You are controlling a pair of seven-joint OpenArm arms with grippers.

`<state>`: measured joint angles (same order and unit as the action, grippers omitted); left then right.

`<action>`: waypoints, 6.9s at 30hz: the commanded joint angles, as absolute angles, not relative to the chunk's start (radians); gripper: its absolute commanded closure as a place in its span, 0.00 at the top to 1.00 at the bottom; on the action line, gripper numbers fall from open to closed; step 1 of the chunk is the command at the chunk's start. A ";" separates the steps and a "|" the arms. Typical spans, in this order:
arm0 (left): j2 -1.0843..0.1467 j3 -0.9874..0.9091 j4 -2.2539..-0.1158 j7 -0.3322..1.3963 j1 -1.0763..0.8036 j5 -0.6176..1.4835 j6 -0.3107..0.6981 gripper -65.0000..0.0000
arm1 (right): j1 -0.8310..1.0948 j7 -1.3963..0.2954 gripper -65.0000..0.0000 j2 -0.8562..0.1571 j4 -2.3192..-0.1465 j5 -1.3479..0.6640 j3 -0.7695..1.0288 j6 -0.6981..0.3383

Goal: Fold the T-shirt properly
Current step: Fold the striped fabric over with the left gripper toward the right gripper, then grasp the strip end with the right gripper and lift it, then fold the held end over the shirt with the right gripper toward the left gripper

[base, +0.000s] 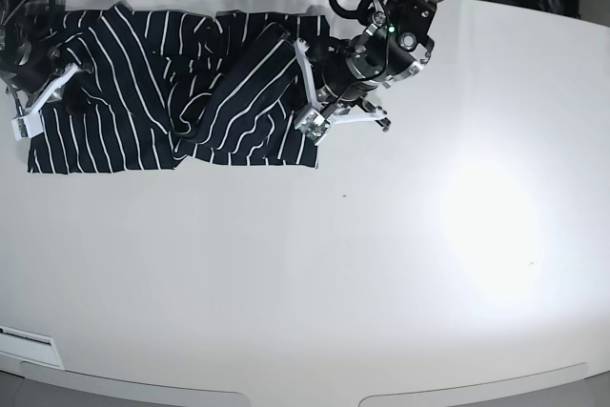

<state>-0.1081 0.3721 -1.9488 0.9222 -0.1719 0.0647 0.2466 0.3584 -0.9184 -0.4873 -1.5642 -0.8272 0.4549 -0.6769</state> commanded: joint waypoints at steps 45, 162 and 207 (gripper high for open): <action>-0.313 0.083 -2.012 0.974 -0.169 0.103 0.213 0.00 | 0.214 -1.090 0.61 -0.502 -1.536 -0.902 0.514 -0.663; -0.316 0.082 -2.022 0.867 -0.154 0.297 0.210 0.54 | 0.025 -1.176 0.54 -0.155 -1.906 -1.172 0.159 -0.686; -0.258 0.152 -2.118 0.988 -0.181 0.728 0.585 0.00 | -0.453 -0.754 0.00 -0.197 -1.318 -0.434 -0.358 -0.698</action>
<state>-0.2554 0.1547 -2.1052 1.0142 -0.1890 0.7048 0.5812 -0.4232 -0.7715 -0.1944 -1.3006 -0.4263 -0.3664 -0.6971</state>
